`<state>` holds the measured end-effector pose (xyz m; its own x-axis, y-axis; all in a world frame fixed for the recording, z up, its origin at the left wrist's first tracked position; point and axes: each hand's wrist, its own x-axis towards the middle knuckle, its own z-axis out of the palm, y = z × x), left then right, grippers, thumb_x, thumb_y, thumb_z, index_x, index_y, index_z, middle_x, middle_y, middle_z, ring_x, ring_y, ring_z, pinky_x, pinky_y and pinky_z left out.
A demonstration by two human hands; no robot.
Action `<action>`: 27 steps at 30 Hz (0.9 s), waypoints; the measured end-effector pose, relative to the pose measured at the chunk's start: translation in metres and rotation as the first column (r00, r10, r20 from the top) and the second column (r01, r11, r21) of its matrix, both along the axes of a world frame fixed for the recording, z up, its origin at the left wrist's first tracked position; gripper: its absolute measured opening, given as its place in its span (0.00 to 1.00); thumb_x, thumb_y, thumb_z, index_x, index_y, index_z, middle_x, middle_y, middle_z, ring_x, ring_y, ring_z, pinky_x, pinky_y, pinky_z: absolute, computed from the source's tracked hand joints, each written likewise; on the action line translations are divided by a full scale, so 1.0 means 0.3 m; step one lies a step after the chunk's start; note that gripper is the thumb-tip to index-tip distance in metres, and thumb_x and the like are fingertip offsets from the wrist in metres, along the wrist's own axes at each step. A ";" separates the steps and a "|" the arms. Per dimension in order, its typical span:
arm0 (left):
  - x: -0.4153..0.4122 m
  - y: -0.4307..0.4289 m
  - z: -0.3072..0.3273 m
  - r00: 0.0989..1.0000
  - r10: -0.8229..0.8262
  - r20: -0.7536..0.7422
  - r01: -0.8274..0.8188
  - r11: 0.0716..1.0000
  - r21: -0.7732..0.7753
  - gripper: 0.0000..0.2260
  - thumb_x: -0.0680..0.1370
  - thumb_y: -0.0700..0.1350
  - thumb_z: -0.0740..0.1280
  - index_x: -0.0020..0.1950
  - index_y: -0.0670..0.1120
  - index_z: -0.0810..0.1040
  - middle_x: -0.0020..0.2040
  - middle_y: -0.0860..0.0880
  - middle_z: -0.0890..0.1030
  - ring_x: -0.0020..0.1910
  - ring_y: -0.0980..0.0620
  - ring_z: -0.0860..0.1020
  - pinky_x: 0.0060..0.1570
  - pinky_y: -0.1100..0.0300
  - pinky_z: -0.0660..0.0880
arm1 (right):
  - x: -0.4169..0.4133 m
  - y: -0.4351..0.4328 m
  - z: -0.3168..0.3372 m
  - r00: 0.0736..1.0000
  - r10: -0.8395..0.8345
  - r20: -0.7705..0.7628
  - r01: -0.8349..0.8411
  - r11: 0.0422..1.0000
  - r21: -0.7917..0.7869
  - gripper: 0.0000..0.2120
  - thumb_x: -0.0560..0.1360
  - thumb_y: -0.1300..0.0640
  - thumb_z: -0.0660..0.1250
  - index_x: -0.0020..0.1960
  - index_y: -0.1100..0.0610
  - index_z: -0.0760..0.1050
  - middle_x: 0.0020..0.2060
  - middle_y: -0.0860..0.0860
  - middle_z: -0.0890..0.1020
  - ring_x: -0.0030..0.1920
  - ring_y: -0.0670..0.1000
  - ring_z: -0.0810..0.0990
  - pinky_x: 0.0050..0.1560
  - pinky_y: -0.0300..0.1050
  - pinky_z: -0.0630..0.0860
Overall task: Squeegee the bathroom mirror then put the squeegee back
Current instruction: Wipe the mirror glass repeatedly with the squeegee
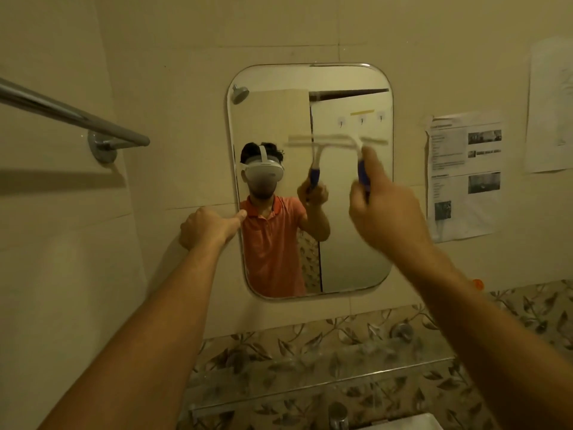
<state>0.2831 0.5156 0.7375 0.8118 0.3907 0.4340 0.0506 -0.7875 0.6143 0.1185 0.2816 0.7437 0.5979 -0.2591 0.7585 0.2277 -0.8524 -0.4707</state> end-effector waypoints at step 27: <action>-0.002 -0.004 -0.001 1.000 0.009 -0.007 -0.009 1.000 0.010 0.34 0.71 0.72 0.68 0.57 0.42 0.77 0.47 0.43 0.76 0.47 0.43 0.75 0.41 0.52 0.71 | 0.063 0.053 -0.622 0.964 -0.132 -0.233 0.110 0.989 -0.102 0.41 0.85 0.52 0.53 0.74 0.39 0.20 0.28 0.48 0.74 0.24 0.47 0.71 0.24 0.43 0.69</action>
<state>0.2824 0.5145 0.7372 0.8111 0.3939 0.4324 0.0620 -0.7930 0.6060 0.1375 0.2974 0.5570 0.7325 -0.2797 0.6206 0.0106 -0.9069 -0.4213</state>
